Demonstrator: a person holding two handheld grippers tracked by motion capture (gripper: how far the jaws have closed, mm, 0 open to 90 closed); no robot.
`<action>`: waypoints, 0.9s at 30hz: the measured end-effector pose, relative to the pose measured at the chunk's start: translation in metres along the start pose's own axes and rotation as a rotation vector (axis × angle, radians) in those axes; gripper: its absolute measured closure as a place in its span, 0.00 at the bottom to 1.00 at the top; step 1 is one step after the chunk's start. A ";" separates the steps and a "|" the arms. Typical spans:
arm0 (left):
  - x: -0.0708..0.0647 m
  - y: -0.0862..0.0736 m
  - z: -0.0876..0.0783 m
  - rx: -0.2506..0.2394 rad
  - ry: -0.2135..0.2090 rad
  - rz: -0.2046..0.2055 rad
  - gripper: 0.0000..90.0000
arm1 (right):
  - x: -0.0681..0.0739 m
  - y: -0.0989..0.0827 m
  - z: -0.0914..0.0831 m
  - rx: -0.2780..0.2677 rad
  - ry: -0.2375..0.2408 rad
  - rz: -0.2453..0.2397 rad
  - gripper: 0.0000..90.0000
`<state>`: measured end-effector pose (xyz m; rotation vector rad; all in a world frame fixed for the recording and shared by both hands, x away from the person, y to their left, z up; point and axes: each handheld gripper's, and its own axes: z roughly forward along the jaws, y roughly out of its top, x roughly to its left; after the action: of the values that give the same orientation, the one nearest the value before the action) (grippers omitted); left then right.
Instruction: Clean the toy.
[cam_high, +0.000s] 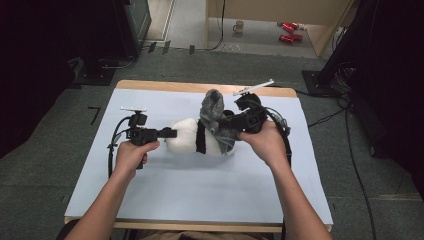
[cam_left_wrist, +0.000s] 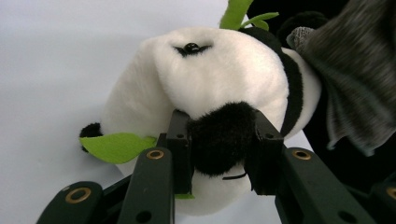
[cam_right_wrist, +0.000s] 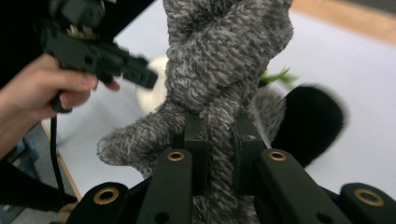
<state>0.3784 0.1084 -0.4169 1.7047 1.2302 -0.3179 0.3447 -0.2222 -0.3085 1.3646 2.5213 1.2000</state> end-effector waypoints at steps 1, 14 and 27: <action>0.000 0.000 0.000 -0.005 0.006 0.014 0.74 | -0.001 -0.002 0.008 0.014 0.004 0.003 0.89; 0.002 -0.004 -0.007 -0.092 0.011 0.226 0.50 | -0.018 -0.007 0.033 0.014 0.002 0.028 0.89; 0.010 -0.014 -0.003 -0.068 0.034 0.444 0.35 | -0.029 0.003 0.039 -0.011 -0.013 0.013 0.89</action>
<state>0.3699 0.1170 -0.4298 1.8719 0.8429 0.0202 0.3787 -0.2183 -0.3430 1.3842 2.4971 1.2014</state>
